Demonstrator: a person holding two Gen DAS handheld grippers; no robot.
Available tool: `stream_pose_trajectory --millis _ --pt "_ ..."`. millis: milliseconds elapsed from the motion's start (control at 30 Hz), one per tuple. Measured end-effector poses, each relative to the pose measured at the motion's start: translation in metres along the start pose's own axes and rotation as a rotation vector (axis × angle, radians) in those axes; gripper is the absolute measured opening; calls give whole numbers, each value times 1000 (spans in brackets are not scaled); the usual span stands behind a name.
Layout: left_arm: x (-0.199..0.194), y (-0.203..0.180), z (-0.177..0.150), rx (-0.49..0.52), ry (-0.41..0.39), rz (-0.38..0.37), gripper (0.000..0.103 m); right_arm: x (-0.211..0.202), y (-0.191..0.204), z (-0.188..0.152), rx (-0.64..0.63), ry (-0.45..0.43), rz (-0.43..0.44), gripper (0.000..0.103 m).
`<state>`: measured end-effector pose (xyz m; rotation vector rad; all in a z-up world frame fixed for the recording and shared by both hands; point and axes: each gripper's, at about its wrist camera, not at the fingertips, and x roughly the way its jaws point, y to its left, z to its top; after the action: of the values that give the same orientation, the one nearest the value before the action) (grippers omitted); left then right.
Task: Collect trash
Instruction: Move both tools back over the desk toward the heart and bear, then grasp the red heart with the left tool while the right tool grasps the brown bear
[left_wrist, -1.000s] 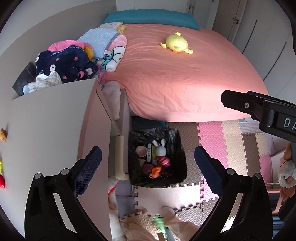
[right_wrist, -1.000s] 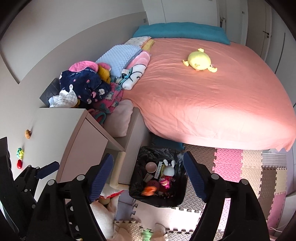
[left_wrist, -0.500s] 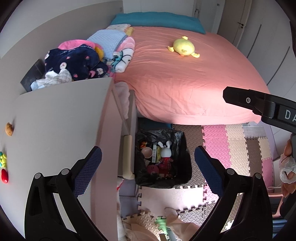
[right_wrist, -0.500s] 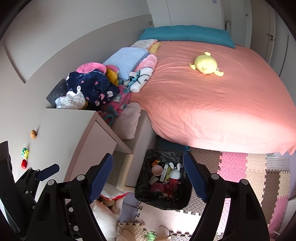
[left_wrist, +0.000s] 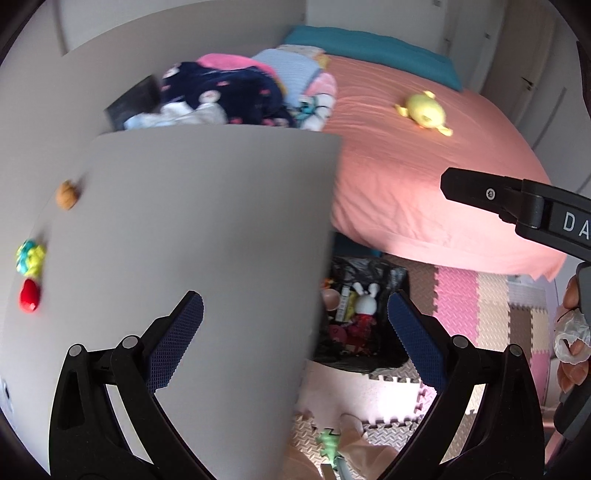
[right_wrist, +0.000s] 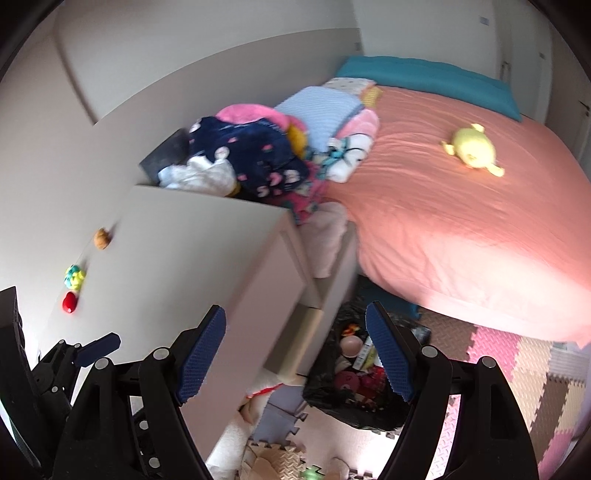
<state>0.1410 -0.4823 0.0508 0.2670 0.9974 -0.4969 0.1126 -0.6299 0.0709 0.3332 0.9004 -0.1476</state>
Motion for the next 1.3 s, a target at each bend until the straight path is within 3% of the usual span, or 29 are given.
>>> stream_pose_trajectory --millis 767,1200,1300 --pt "-30 201 -45 -307 -32 205 97 69 178 11 -234 74 140 79" --pt "-23 285 -48 -414 -59 242 97 106 237 26 -294 114 158 79" --pt "-19 299 -48 -423 -65 233 92 115 247 28 -304 124 155 79"
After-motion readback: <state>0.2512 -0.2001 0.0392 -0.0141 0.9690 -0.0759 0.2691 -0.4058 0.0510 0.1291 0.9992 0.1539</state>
